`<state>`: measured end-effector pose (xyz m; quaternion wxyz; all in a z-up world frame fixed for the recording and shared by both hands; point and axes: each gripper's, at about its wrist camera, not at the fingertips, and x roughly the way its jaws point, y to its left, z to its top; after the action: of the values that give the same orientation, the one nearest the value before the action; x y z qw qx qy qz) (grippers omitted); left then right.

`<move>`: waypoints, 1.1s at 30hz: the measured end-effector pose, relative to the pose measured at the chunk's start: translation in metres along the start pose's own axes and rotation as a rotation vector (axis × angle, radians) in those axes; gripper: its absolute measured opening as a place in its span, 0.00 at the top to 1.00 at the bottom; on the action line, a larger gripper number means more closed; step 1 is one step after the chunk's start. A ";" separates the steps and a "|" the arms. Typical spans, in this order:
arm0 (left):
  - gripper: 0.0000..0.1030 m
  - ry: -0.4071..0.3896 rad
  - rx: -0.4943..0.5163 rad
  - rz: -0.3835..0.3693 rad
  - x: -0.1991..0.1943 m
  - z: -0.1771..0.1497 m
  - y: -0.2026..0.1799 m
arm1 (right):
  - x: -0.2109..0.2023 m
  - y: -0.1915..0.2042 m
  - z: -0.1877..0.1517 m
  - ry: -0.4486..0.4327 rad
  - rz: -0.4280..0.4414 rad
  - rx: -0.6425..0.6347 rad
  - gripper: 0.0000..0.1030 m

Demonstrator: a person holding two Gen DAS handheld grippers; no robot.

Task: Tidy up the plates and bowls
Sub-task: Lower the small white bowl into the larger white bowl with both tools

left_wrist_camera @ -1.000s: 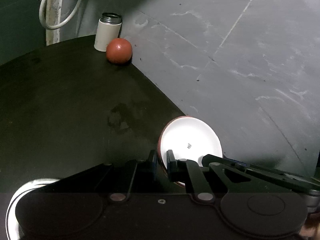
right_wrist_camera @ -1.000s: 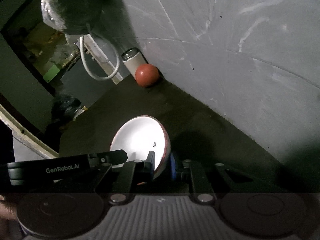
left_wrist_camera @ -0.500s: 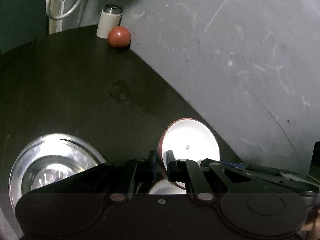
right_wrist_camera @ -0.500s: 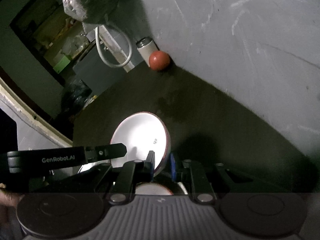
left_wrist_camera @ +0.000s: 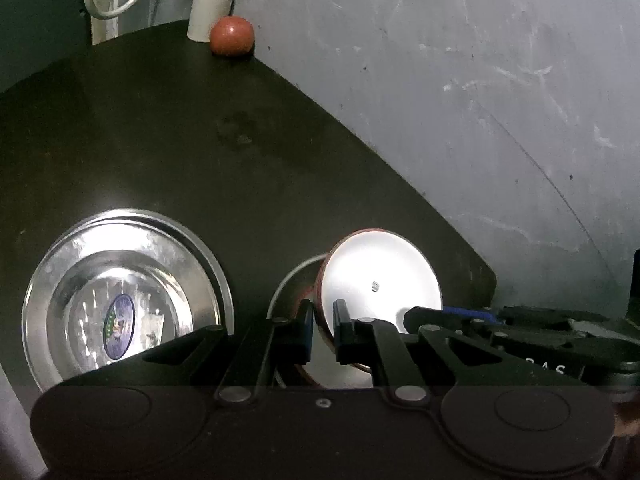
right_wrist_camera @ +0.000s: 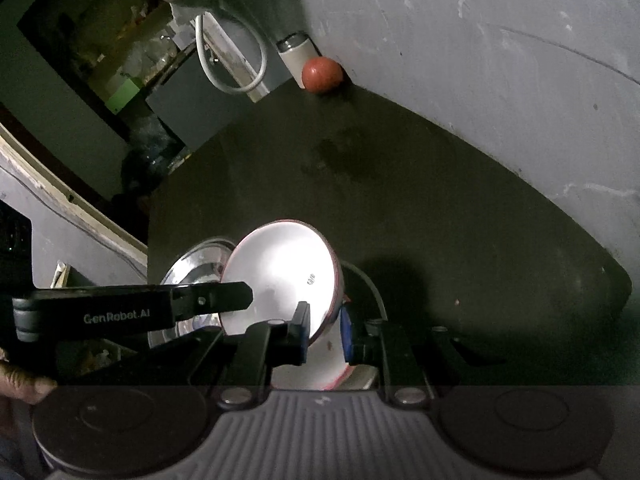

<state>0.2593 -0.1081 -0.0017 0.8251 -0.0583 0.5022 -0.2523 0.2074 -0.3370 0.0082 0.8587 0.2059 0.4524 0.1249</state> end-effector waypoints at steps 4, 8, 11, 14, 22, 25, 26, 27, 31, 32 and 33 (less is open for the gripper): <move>0.89 0.019 0.013 0.000 0.000 -0.005 -0.001 | -0.002 0.000 -0.003 0.014 -0.006 0.008 0.82; 0.88 0.042 0.012 0.002 0.002 -0.009 -0.001 | -0.004 0.001 -0.006 0.029 -0.011 0.008 0.81; 0.88 0.054 0.007 0.000 0.002 -0.011 0.001 | -0.003 0.002 -0.007 0.037 -0.012 0.008 0.81; 0.88 0.061 0.001 0.003 0.003 -0.011 0.002 | -0.002 0.003 -0.007 0.052 -0.014 0.005 0.80; 0.88 0.070 -0.011 0.005 0.004 -0.013 0.003 | 0.002 0.005 -0.008 0.082 -0.020 0.002 0.80; 0.88 0.073 -0.013 0.008 0.005 -0.013 0.003 | 0.003 0.006 -0.008 0.088 -0.022 0.002 0.80; 0.88 0.075 -0.013 0.008 0.005 -0.013 0.003 | 0.003 0.005 -0.008 0.090 -0.023 0.002 0.80; 0.88 0.077 -0.011 0.010 0.006 -0.013 0.003 | 0.005 0.006 -0.007 0.093 -0.024 0.002 0.79; 0.88 0.085 -0.012 0.014 0.008 -0.012 0.002 | 0.009 0.006 -0.007 0.105 -0.026 0.005 0.79; 0.88 0.086 -0.012 0.015 0.009 -0.012 0.002 | 0.009 0.005 -0.007 0.106 -0.026 0.004 0.79; 0.88 0.087 -0.012 0.016 0.009 -0.011 0.002 | 0.010 0.005 -0.006 0.107 -0.026 0.004 0.79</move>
<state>0.2533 -0.1090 -0.0151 0.8042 -0.0482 0.5395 -0.2448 0.2080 -0.3267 0.0004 0.8345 0.1948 0.5005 0.1235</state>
